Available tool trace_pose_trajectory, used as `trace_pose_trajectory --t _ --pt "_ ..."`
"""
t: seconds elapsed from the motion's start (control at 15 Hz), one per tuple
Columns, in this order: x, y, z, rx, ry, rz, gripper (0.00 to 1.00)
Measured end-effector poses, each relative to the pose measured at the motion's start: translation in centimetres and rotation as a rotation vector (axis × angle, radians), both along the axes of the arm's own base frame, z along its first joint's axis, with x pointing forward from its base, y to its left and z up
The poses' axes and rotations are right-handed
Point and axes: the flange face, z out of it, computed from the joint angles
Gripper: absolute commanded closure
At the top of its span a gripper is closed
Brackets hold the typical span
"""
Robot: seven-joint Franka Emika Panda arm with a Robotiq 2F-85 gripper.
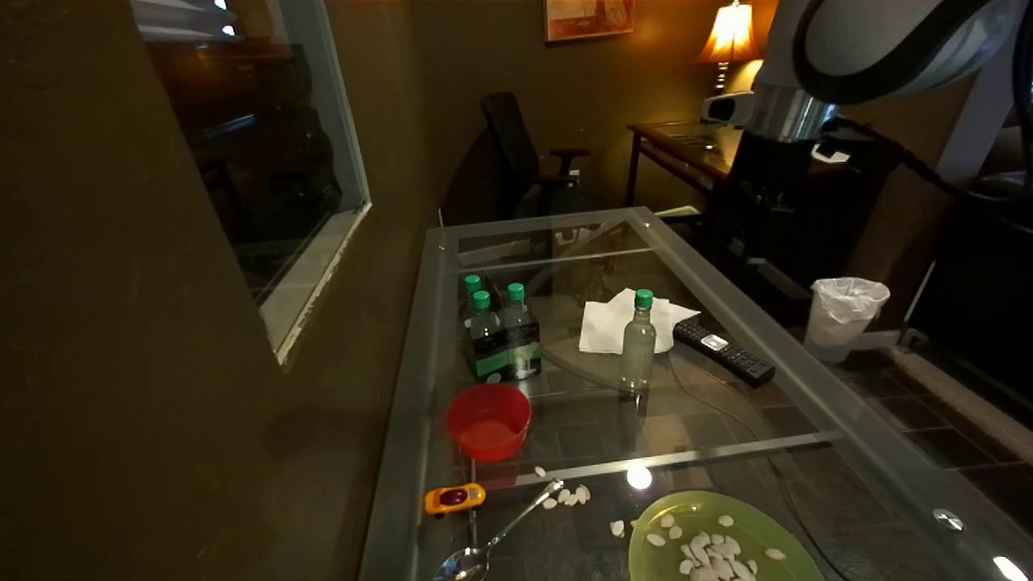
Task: Put the bottle in the box
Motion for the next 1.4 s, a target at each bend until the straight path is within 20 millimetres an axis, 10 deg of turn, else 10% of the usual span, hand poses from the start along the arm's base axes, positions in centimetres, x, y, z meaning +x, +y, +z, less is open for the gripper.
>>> trace_pose_trajectory --t 1.4 --pt "1.9 0.5 -6.4 0.273 -0.122 0.287 0.00"
